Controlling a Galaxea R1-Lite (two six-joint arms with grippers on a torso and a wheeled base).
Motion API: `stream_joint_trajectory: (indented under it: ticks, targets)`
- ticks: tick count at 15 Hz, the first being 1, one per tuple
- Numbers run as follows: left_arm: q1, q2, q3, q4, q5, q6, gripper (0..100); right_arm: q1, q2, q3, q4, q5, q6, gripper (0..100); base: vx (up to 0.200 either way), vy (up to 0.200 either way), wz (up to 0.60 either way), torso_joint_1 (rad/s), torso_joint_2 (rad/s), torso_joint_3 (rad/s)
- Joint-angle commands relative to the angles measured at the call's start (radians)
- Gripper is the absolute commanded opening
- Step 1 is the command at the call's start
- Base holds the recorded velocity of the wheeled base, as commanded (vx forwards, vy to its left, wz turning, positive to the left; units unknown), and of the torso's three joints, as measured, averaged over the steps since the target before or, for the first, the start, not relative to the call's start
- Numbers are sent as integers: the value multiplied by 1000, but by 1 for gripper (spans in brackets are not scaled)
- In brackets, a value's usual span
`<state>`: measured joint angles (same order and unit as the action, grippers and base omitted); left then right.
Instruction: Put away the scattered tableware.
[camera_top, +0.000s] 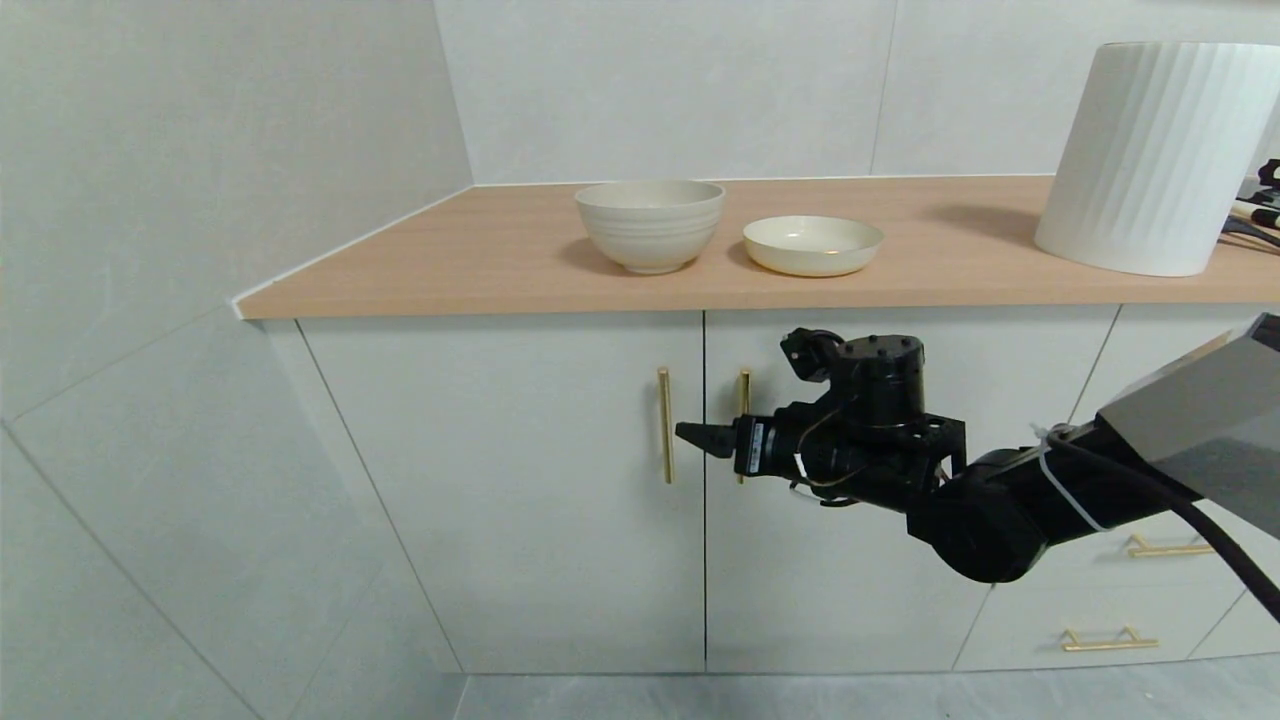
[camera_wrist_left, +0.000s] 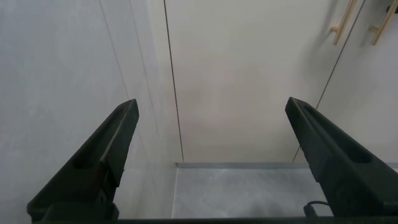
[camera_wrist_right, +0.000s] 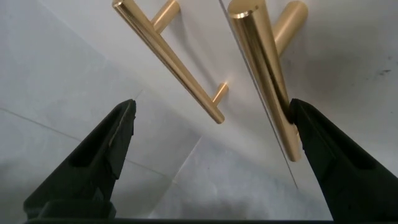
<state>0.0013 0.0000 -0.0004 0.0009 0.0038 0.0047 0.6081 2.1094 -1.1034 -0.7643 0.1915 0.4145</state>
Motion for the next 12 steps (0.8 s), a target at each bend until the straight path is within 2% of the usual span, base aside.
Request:
stream_joint_trajectory:
  ticks: [1,9,12]
  targets:
    - [0,0,0,-1,-1,0,100,13,-12,5,0,3,3,100,0,0,0,0,0,0]
    - [0,0,0,1,1,0,100,32,-95,73,2,11,46,100,0,0,0,0,0,0]
    - [0,0,0,1,1,0,100,52,-114,102,3,55,46,100,0,0,0,0,0,0]
